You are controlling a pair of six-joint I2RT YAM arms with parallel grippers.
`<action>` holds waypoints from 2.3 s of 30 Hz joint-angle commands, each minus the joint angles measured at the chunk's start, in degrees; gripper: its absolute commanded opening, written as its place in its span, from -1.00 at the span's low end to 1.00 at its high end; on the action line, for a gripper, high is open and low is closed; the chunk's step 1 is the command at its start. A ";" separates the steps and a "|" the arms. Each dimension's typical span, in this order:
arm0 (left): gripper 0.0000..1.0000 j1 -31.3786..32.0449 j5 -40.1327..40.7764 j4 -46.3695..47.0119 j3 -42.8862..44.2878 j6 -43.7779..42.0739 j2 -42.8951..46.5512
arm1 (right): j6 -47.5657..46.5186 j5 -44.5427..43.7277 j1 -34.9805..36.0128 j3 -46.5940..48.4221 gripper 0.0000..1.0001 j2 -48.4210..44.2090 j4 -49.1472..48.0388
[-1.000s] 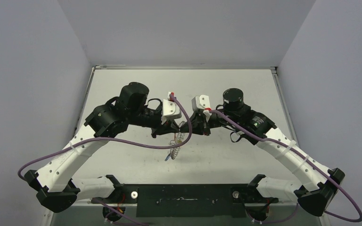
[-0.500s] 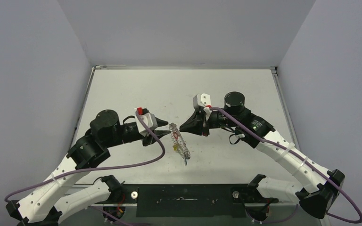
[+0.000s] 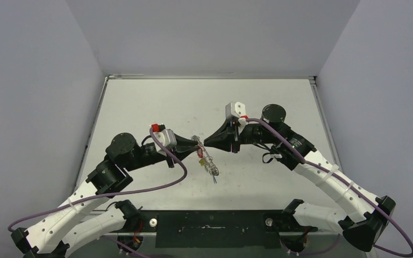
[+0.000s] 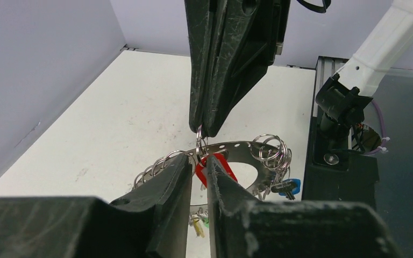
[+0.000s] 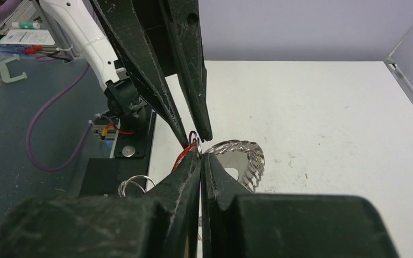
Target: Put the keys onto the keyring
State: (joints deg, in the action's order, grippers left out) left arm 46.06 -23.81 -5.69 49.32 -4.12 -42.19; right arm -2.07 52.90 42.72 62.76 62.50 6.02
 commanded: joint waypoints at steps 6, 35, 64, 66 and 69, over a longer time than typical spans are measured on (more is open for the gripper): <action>-1.00 0.08 -1.89 0.73 1.20 0.80 0.26 | 0.93 -0.23 -0.44 0.12 -1.00 -2.16 -5.58; -0.42 0.09 6.63 3.32 0.74 0.86 3.82 | 5.42 -0.26 -0.36 -1.62 -1.00 -2.38 -11.77; -0.43 0.13 3.93 1.05 5.43 7.28 0.21 | 4.70 -0.43 -0.36 -1.90 -1.00 -2.56 -10.94; -0.43 0.09 4.04 0.69 5.63 7.20 0.56 | 4.70 -0.44 -0.36 -1.91 -1.00 -2.49 -10.99; -0.43 0.13 3.66 -0.10 5.94 7.64 0.48 | 4.69 -0.43 -0.36 -1.88 -1.00 -2.39 -10.94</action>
State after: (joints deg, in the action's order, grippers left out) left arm 46.06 -20.53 -5.43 51.83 2.42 -42.44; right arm 3.51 52.82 42.41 60.36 61.49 -0.34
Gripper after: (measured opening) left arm 0.282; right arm 0.028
